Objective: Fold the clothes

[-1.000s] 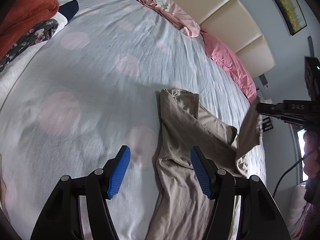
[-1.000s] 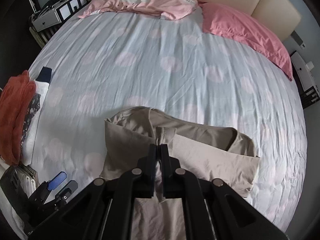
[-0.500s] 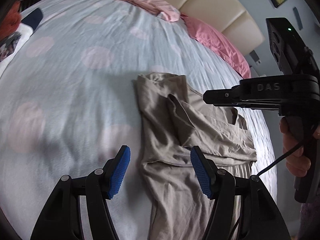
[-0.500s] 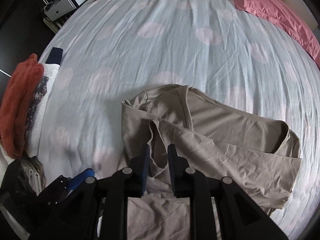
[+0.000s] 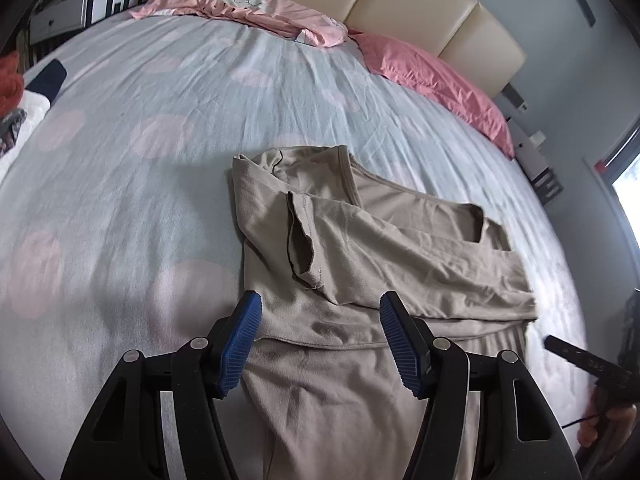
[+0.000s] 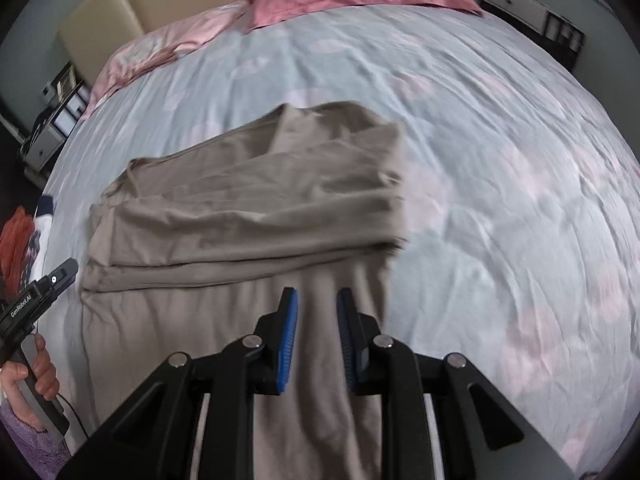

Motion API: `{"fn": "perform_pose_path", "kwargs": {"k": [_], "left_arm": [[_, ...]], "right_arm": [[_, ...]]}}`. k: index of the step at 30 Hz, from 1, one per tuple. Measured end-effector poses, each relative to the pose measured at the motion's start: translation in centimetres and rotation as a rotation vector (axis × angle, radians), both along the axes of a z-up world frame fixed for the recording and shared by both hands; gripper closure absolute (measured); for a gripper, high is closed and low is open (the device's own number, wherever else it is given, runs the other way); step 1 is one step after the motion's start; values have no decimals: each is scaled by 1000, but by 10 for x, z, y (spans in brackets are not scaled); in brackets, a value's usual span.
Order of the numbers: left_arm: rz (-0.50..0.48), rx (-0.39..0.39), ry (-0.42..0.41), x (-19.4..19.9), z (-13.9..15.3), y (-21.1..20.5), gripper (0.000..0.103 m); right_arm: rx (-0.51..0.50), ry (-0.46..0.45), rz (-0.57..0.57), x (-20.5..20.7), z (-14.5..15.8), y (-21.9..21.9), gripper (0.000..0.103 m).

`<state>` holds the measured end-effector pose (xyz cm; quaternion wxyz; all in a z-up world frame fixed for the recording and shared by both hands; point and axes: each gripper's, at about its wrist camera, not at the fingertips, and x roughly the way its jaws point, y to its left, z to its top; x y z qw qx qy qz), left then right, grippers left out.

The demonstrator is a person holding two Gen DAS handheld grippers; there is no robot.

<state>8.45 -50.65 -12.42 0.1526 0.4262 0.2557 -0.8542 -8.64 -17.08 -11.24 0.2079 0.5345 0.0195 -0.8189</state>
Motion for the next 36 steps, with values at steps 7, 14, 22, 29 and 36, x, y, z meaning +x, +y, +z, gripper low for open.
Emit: {"fn": "perform_pose_path", "kwargs": {"k": [7,14,22,29,36], "left_arm": [[57,-22,-85,-30,-23,-6,76],[39,-75,-73,-32,-24,-3,96],[31,-103,-22,-26,-3,-5,97],[38,-90,-109,-24,-16,-15,97],[19,-78,-109,-22,-27,-16,85]], "right_arm": [[-121,-20,-145,-28,-24,55,83],[-166,-59,-87,-47,-41,39,83],[-64,1,-60,-48,-43,18,86],[-97,-57,-132,-57,-51,39,102],[-117,-83,-161,-56,-50,46,102]]}}
